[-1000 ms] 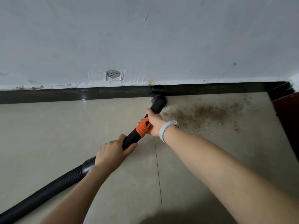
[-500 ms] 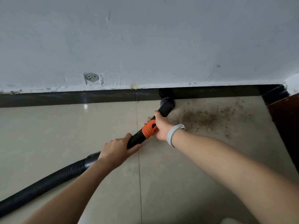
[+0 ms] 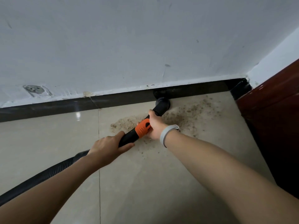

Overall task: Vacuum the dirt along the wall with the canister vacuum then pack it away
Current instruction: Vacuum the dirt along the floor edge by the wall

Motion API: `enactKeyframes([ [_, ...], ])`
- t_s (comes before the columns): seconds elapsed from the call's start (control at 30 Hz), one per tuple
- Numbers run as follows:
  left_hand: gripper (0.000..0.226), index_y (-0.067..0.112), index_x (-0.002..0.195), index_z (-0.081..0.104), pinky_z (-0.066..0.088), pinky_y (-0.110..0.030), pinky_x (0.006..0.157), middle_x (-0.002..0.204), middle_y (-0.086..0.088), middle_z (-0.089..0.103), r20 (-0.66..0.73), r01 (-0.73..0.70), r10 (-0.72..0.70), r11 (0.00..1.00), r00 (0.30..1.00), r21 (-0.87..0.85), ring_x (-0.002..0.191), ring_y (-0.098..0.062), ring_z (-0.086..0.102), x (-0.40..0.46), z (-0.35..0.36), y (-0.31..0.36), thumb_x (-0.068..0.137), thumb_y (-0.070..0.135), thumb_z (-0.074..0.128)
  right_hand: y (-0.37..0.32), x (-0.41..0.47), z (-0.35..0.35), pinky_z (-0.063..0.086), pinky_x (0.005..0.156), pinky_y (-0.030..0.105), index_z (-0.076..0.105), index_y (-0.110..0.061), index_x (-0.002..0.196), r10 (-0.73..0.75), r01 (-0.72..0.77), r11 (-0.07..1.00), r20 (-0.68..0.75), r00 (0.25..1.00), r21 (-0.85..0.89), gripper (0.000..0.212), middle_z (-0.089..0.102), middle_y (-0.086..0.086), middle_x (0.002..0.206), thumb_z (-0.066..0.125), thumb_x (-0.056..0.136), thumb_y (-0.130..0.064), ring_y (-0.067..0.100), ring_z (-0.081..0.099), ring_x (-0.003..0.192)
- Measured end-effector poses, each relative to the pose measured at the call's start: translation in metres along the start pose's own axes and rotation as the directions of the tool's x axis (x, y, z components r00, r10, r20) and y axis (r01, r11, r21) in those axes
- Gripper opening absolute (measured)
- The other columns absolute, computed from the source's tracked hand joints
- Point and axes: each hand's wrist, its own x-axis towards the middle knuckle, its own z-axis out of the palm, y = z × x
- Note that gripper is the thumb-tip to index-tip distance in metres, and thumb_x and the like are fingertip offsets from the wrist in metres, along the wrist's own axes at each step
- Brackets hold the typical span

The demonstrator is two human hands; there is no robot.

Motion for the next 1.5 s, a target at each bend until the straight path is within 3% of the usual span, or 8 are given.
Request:
enactKeyframes([
  [0.27,0.032,0.033,0.093,0.036,0.031,-0.026,0.047,0.066,0.010,0.049,0.001,-0.070,0.070,0.998,0.998,-0.006,0.057,-0.009,0.050,0.036,0.004,0.060,0.088,0.064,0.040,-0.027,0.009,-0.068,0.054,0.070,0.038,0.047,-0.009,0.116,-0.023,0.026,0.999,-0.067,0.998,0.033,0.048,0.062,0.010,0.102,0.046,0.093,-0.051,0.026,0.062,0.088],
  [0.4,0.031,0.033,0.093,0.034,0.033,-0.027,0.047,0.065,0.009,0.048,0.012,-0.103,0.103,0.994,0.995,-0.022,0.056,-0.010,0.049,0.051,0.010,0.092,0.088,0.063,0.040,-0.036,0.016,-0.100,0.051,0.089,0.044,0.046,-0.009,0.116,-0.048,0.054,0.997,-0.108,0.993,0.060,0.048,0.061,0.014,0.112,0.046,0.092,-0.050,0.031,0.061,0.103],
  [0.5,0.032,0.033,0.093,0.034,0.035,-0.028,0.049,0.065,0.009,0.048,-0.002,-0.120,0.120,0.993,0.993,-0.013,0.056,-0.010,0.049,0.064,0.013,0.111,0.088,0.065,0.040,-0.045,0.019,-0.121,0.054,0.080,0.042,0.045,-0.010,0.109,-0.069,0.086,0.990,-0.144,0.987,0.112,0.042,0.063,0.009,0.093,0.047,0.093,-0.049,0.028,0.062,0.088],
  [0.8,0.033,0.034,0.095,0.038,0.033,-0.027,0.049,0.068,0.011,0.047,-0.025,-0.187,0.186,0.981,0.982,-0.051,0.059,-0.010,0.049,0.096,0.019,0.160,0.087,0.065,0.040,-0.067,0.029,-0.177,0.045,0.099,0.047,0.042,-0.006,0.133,-0.126,0.139,0.990,-0.246,0.961,0.035,0.059,0.055,0.013,0.129,0.043,0.094,-0.050,0.032,0.055,0.115],
  [0.93,0.041,0.029,0.106,0.045,0.036,-0.027,0.051,0.072,0.009,0.050,0.029,-0.217,0.221,0.971,0.975,-0.101,0.060,-0.009,0.050,0.112,0.019,0.189,0.087,0.065,0.043,-0.079,0.031,-0.204,0.044,0.100,0.046,0.045,-0.009,0.121,-0.159,0.183,0.982,-0.295,0.942,0.052,0.047,0.054,0.014,0.130,0.045,0.094,-0.048,0.033,0.054,0.116],
  [1.1,0.043,0.025,0.110,0.046,0.036,-0.029,0.052,0.074,0.007,0.050,0.083,-0.250,0.262,0.960,0.962,-0.126,0.063,-0.012,0.051,0.121,0.023,0.219,0.088,0.062,0.043,-0.087,0.027,-0.238,0.054,0.069,0.036,0.048,-0.006,0.087,-0.151,0.224,0.956,-0.337,0.929,0.189,0.035,0.060,0.009,0.070,0.048,0.095,-0.040,0.022,0.061,0.057],
  [1.3,0.045,0.024,0.112,0.045,0.038,-0.032,0.059,0.075,0.007,0.049,0.104,-0.278,0.286,0.957,0.953,-0.084,0.070,-0.018,0.054,0.104,0.031,0.220,0.090,0.063,0.036,-0.072,0.020,-0.245,0.055,0.084,0.042,0.046,-0.009,0.082,-0.130,0.205,0.969,-0.420,0.898,0.138,0.035,0.058,0.006,0.072,0.045,0.096,-0.041,0.023,0.061,0.069],
  [1.5,0.043,0.027,0.110,0.046,0.033,-0.030,0.056,0.071,0.012,0.046,0.100,-0.322,0.326,0.945,0.940,-0.050,0.062,-0.007,0.046,0.088,0.033,0.220,0.090,0.064,0.035,-0.055,-0.004,-0.250,0.046,0.047,0.028,0.045,-0.011,0.080,-0.097,0.191,0.963,-0.411,0.906,0.192,0.033,0.057,0.006,0.070,0.045,0.097,-0.039,0.018,0.058,0.053],
])
